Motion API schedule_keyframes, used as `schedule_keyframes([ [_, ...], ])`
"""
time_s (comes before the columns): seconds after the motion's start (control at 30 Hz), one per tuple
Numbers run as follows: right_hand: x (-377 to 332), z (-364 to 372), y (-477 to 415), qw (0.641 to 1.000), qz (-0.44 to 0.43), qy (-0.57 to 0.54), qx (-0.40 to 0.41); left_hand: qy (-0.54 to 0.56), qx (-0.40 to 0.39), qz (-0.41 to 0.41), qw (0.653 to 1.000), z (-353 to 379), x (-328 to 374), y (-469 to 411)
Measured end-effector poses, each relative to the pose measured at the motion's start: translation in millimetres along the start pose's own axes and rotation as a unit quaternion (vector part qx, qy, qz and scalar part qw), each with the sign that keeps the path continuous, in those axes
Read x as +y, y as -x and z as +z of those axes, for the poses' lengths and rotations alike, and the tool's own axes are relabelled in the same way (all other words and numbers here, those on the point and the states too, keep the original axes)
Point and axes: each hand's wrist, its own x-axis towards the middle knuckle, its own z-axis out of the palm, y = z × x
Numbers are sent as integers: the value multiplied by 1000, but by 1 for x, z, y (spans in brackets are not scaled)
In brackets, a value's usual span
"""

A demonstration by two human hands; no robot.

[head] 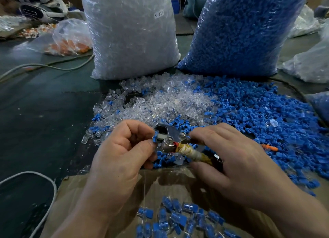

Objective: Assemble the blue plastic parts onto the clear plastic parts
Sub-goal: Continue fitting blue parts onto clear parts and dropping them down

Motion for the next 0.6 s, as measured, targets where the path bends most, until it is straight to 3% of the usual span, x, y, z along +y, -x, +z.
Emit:
schedule_keyframes([
  [0.6,-5,-4,-3,999,28,23,-9,-11,29,25,999,0,-7,3],
])
